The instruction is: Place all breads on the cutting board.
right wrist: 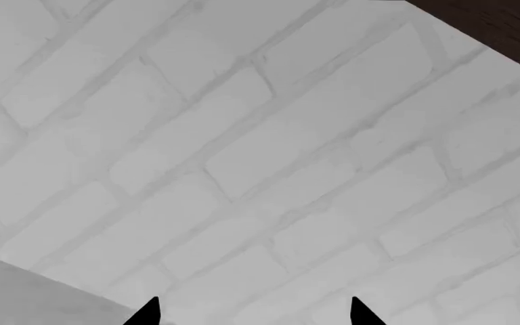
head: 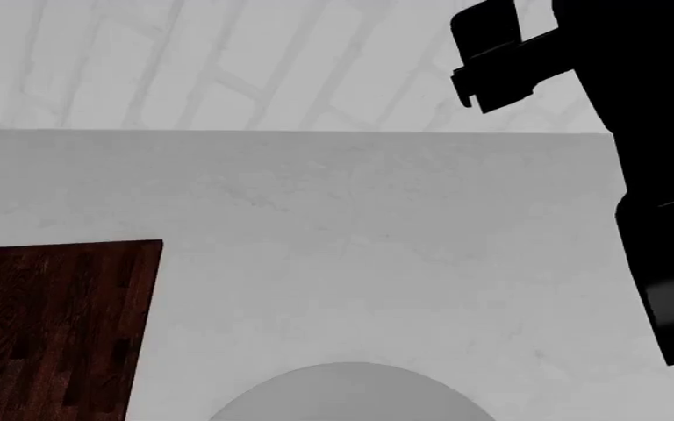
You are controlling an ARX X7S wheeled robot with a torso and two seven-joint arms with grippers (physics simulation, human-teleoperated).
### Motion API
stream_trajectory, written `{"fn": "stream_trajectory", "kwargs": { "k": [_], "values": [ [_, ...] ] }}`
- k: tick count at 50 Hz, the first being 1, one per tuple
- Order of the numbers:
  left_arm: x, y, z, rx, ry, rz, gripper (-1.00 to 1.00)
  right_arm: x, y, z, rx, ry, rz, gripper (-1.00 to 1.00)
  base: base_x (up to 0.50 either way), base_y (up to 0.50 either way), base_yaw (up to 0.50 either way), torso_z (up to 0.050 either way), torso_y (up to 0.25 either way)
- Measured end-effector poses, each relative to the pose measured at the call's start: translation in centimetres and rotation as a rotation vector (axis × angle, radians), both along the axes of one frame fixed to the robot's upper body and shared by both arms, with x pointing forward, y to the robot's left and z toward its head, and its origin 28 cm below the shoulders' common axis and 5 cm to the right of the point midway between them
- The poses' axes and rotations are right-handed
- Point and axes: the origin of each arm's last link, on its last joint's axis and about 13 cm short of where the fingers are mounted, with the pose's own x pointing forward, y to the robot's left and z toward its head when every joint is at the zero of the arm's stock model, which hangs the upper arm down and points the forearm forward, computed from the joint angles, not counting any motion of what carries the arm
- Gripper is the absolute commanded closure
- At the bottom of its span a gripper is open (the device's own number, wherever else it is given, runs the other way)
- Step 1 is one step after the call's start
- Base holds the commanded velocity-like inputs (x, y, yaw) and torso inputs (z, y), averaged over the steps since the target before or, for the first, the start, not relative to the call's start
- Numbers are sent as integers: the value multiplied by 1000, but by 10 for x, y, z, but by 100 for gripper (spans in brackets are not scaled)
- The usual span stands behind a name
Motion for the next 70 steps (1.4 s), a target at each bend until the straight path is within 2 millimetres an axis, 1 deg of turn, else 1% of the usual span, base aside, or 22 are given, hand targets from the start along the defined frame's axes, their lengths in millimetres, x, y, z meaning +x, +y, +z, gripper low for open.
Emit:
{"fn": "stream_trajectory", "kwargs": {
  "k": [4,14,28,37,51,61,70],
  "values": [
    [0,0,-1,0,0,0,-100,2,-9,-5,19,22,-36,-100,0,0,0,0,0],
    [3,1,-6,0,1,0,-100,3,-44,-14,79,83,-182,-100,0,0,0,0,0],
    [5,0,-9,11,-9,4,-100,-2,-97,-12,156,121,-407,-100,0,0,0,0,0],
    [9,-3,-10,14,-11,4,-100,-2,-128,-10,229,141,-525,-100,0,0,0,0,0],
    [12,-10,-22,-15,-19,-5,-100,3,-175,-25,310,188,-705,-100,0,0,0,0,0],
    [16,-15,-29,-31,-23,12,-100,6,-200,-29,325,209,-793,-100,0,0,0,0,0],
    [22,-18,-34,-38,-20,27,-100,6,-213,-32,313,242,-855,-100,0,0,0,0,0]
  ]
}}
